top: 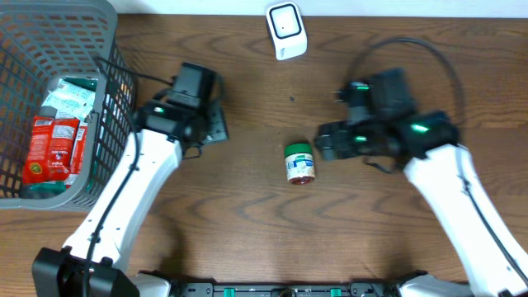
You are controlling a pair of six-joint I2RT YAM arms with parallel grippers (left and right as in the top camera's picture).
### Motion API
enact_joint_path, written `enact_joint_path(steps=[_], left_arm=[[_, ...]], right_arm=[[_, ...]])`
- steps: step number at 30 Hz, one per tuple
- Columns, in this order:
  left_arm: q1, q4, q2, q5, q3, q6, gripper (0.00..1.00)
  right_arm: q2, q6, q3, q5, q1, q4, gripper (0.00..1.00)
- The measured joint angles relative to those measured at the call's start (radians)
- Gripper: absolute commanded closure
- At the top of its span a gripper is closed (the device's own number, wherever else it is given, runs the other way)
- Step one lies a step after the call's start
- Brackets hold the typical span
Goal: Scan the item barcode
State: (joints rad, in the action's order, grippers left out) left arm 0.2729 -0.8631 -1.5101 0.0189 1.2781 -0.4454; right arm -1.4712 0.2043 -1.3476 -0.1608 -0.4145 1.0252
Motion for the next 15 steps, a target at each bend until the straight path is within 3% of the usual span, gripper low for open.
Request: enact_joint_path(steps=[13, 15], left_arm=[[-0.109, -0.031, 0.000, 0.001, 0.000, 0.027, 0.26], [-0.109, -0.032, 0.000, 0.001, 0.000, 0.027, 0.19]], right_arm=[[-0.313, 0.220, -0.001, 0.270, -0.257, -0.092, 0.24], [-0.322, 0.253, -0.001, 0.300, -0.279, -0.099, 0.25]])
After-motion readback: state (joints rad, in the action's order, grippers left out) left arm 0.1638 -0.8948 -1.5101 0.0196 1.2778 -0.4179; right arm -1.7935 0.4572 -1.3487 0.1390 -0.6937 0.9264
